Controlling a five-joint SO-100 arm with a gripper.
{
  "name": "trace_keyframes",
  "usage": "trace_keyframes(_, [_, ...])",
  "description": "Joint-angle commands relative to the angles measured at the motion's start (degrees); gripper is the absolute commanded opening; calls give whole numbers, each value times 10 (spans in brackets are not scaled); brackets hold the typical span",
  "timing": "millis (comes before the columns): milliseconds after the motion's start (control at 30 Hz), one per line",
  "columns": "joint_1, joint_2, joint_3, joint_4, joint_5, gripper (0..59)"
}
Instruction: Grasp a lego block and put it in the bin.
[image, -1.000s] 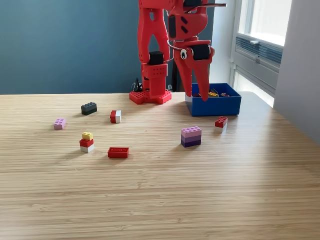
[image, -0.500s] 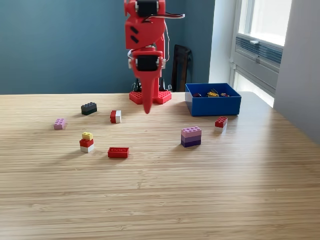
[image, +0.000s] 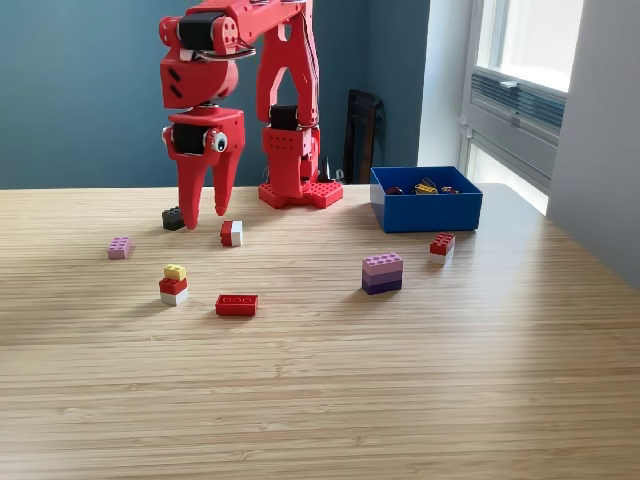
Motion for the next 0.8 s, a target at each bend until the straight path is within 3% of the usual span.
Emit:
trace_keyframes(33, [62, 27, 10, -1, 51, 224])
trace_keyframes(267, [118, 27, 42, -2, 147, 388])
trace_keyframes(800, [200, 27, 109, -1, 197, 311])
